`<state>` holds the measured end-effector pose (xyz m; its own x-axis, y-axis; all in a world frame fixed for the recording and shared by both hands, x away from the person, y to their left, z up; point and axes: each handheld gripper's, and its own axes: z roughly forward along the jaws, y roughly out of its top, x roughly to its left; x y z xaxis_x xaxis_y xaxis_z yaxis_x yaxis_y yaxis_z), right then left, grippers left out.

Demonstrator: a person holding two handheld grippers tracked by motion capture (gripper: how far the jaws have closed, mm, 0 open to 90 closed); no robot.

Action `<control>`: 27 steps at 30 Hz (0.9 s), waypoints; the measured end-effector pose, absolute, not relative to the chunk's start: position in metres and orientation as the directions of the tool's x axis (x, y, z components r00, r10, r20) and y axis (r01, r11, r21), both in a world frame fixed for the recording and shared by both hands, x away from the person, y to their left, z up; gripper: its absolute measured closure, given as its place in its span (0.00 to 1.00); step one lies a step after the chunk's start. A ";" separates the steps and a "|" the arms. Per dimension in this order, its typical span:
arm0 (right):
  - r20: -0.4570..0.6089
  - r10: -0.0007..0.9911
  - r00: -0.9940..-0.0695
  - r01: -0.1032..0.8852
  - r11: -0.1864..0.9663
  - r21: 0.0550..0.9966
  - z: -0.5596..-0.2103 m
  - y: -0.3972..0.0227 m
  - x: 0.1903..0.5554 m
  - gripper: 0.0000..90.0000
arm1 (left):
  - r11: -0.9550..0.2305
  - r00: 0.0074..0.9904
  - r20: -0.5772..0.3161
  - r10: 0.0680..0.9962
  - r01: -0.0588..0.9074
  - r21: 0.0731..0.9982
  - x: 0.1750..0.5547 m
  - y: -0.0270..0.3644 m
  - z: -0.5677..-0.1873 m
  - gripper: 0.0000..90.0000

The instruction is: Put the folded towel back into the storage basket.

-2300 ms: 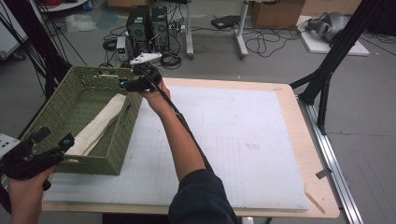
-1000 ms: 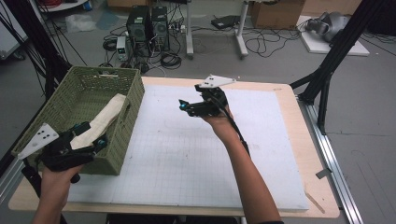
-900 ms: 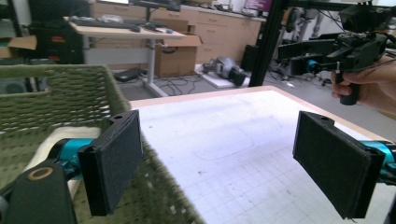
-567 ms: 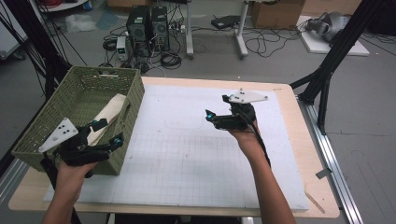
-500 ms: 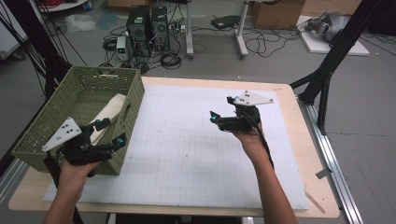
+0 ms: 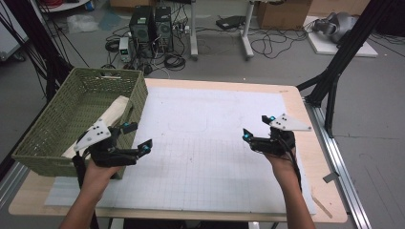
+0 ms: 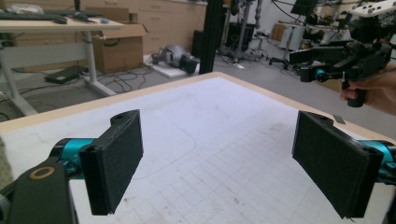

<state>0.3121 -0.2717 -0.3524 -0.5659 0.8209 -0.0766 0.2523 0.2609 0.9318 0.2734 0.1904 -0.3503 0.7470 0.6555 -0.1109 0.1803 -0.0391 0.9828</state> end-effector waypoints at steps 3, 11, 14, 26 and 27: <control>-0.081 0.835 -0.545 0.261 0.260 0.929 -0.359 -0.281 0.304 0.18 | -0.051 0.758 -0.107 0.643 0.181 0.982 0.274 0.182 -0.354 0.19; -0.060 0.861 -0.506 0.283 0.231 0.931 -0.376 -0.299 0.289 0.18 | -0.066 0.790 -0.096 0.606 0.170 0.983 0.275 0.163 -0.364 0.19; -0.057 0.868 -0.494 0.284 0.223 0.932 -0.383 -0.303 0.285 0.18 | -0.071 0.791 -0.092 0.605 0.169 0.983 0.276 0.158 -0.370 0.19; -0.052 0.899 -0.435 0.314 0.206 0.927 -0.410 -0.313 0.276 0.18 | -0.116 0.810 -0.087 0.579 0.188 0.975 0.283 0.143 -0.397 0.20; -0.057 0.901 -0.430 0.314 0.209 0.926 -0.413 -0.313 0.276 0.18 | -0.122 0.810 -0.085 0.581 0.190 0.974 0.283 0.142 -0.398 0.20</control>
